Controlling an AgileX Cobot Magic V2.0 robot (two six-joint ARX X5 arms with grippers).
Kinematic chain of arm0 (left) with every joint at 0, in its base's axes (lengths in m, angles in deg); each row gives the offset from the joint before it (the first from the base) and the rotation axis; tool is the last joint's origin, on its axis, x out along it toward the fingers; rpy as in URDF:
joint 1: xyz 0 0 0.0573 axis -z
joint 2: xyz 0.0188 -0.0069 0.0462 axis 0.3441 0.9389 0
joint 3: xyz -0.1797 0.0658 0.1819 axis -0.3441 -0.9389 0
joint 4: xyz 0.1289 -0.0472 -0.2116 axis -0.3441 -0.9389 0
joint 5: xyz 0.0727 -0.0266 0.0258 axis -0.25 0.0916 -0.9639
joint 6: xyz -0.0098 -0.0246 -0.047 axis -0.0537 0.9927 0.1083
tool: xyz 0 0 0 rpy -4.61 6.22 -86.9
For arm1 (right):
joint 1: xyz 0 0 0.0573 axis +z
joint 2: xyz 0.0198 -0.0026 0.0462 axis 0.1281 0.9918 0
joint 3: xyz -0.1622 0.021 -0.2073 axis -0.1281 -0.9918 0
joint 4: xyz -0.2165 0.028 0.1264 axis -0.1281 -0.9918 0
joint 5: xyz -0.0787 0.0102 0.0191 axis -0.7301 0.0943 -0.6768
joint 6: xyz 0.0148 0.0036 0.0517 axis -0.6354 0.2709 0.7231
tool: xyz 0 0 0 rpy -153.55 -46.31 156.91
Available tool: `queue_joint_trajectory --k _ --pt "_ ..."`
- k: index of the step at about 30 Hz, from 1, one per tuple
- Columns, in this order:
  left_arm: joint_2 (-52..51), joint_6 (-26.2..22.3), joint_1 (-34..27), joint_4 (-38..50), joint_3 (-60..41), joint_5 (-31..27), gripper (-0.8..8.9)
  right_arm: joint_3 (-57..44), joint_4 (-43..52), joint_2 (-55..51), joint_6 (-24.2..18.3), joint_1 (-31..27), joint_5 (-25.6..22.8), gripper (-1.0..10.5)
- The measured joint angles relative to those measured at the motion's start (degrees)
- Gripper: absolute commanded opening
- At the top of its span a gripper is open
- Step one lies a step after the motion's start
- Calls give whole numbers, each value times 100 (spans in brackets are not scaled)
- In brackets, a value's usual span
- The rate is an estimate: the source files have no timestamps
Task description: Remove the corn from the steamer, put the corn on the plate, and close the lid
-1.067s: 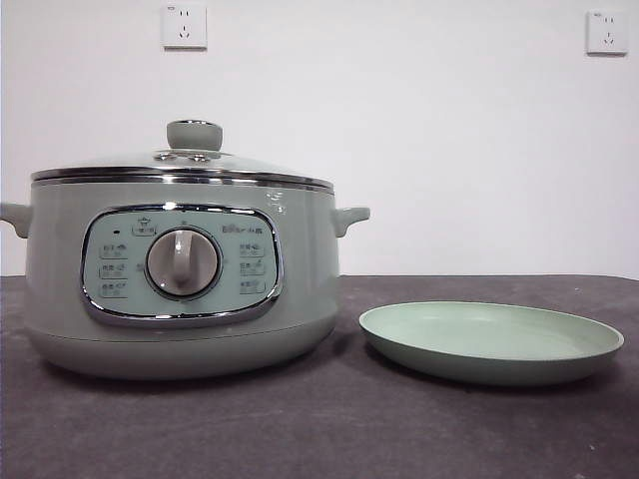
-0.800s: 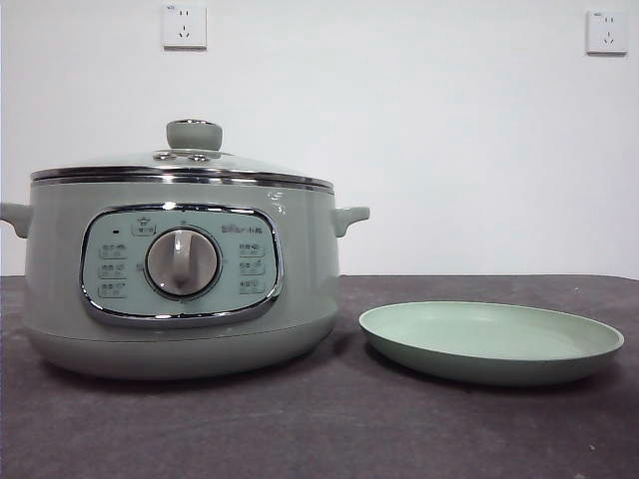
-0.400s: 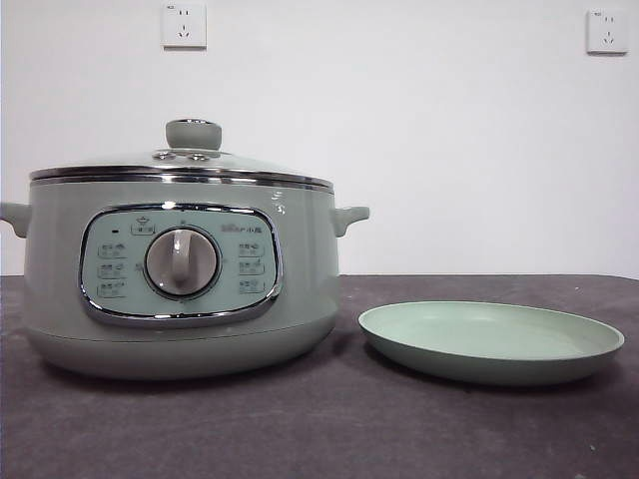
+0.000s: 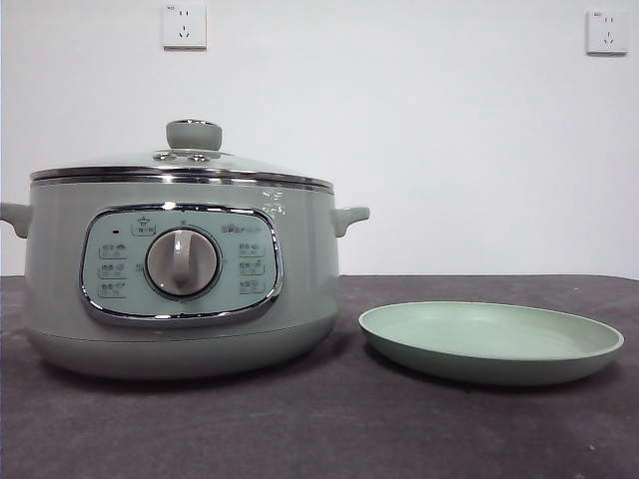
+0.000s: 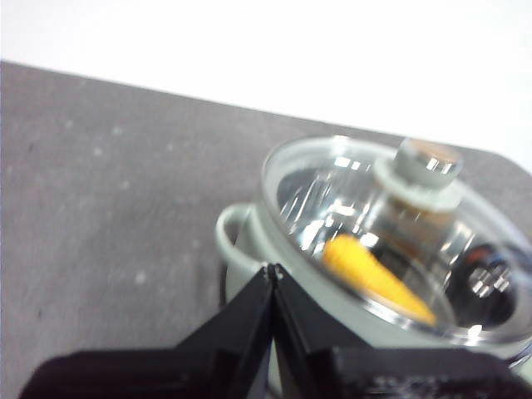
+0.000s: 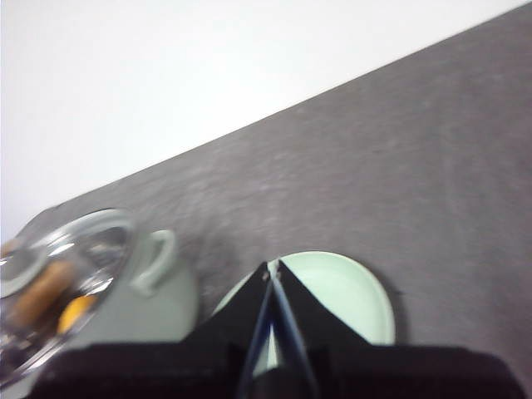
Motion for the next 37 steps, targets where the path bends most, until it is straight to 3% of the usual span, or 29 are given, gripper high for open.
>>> queue_joint_trajectory --k 6,13,16,18,20,22,30,37 --pt "848 -2 0 -164 1016 511 -8 1040 -466 1067 -341 0 940 1" --pt "2120 -201 0 -586 2072 1779 -3 2022 -988 2288 -870 0 2500 6" --pt "2531 -227 0 -682 2380 2122 1 2164 -1019 2618 -1093 0 3132 119" --pt "2728 -245 0 -697 2511 2253 55 2203 -1016 2758 -1163 0 3182 295" --pt "2876 -245 2 -708 2592 2380 245 2210 -1034 2855 -1198 0 3180 437" --pt "2970 -245 4 -713 2625 2463 394 2210 -1088 2907 -1215 0 3180 470" --pt "3405 -247 48 -452 2627 2490 405 2210 -1143 2907 -1220 0 3182 470" --pt "4627 -463 446 -437 3141 2264 404 2210 -1163 2907 -1220 0 3182 469"
